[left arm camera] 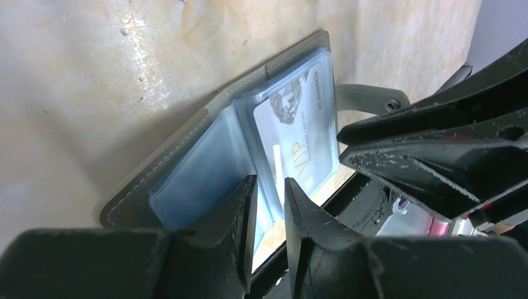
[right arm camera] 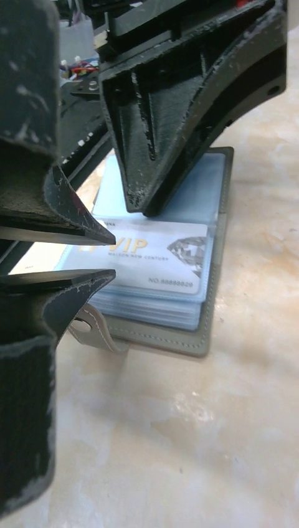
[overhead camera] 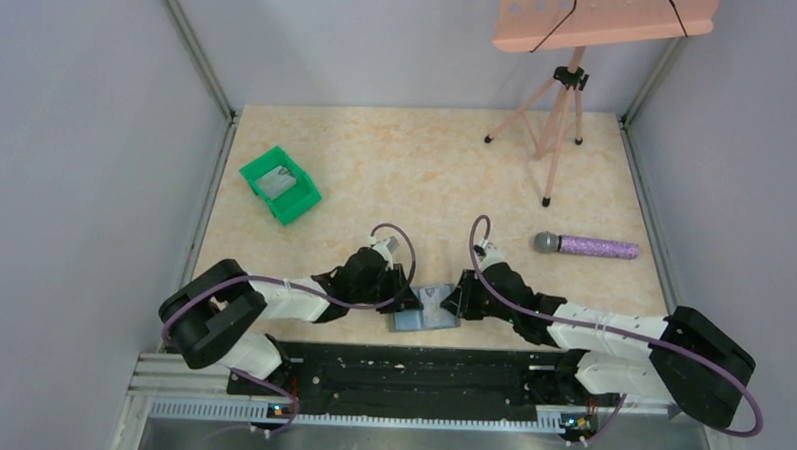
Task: Take the credit cards out of the card holder
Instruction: Remove the credit card from the card holder.
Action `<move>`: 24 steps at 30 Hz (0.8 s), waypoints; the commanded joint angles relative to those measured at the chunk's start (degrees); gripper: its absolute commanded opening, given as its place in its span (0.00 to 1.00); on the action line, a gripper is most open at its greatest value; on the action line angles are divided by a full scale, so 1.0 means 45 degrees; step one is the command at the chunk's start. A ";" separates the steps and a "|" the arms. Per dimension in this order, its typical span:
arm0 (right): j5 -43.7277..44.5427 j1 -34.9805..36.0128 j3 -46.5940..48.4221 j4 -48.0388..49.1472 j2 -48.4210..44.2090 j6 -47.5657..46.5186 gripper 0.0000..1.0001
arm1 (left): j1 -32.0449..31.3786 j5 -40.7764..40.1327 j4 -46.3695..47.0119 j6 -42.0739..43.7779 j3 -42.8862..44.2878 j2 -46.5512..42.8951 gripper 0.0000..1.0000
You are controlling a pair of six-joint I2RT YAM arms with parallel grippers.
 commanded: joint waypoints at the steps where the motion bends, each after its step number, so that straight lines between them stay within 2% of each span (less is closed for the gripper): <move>1: 0.0300 -0.0355 0.0568 -0.0488 -0.0089 -0.0443 0.21 | -0.0122 -0.0198 0.0851 -0.0044 -0.0174 0.0184 0.29; 9: 0.0062 -0.0347 0.0501 0.0226 0.0827 -0.0435 0.22 | -0.0161 -0.0076 0.1276 -0.0191 -0.0330 0.0237 0.30; 20: -0.0408 -0.0356 -0.0198 0.0827 0.1058 -0.0046 0.11 | -0.0161 0.0202 0.2785 -0.0793 -0.0824 0.0428 0.30; 24: -0.0339 -0.0347 -0.0325 0.0817 0.1012 0.0008 0.10 | -0.0161 0.0216 0.3154 -0.1116 -0.1059 0.0271 0.24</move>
